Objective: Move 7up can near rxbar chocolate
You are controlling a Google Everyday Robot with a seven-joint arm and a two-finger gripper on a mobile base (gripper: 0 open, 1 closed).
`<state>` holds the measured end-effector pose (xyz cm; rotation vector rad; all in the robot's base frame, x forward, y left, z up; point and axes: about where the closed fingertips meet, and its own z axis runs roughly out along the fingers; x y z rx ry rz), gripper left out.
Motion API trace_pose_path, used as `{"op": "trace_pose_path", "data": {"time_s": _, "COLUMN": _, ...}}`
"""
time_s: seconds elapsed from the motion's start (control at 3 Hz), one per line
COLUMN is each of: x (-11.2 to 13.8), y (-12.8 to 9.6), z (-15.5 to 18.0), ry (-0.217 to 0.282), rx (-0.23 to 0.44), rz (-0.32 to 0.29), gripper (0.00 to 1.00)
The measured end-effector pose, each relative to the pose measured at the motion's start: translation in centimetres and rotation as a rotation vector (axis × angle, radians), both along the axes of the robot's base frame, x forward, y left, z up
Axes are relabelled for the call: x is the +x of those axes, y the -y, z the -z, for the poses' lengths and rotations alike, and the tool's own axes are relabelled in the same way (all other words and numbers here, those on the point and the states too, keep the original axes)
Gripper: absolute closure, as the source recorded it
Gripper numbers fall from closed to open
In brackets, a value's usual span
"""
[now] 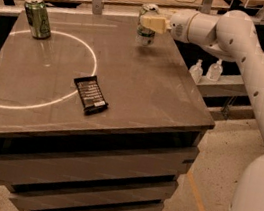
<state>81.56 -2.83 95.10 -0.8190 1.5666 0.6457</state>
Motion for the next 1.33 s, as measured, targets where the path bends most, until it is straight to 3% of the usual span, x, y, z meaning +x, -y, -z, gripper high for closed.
{"op": "trace_pose_path", "data": {"time_s": 0.33, "x": -3.9, "y": -1.2, "z": -3.5, "ry": 0.044, "rx": -0.041, "rz": -0.091, "gripper": 1.00}}
{"op": "trace_pose_path", "data": {"time_s": 1.0, "x": -5.2, "y": -1.8, "z": -4.4, "ry": 0.054, "rx": -0.056, "rz": -0.125, "gripper": 1.00}}
{"op": "trace_pose_path", "data": {"time_s": 1.33, "x": -5.9, "y": -2.8, "z": -3.7, "ry": 0.036, "rx": -0.059, "rz": -0.173, "gripper": 1.00}}
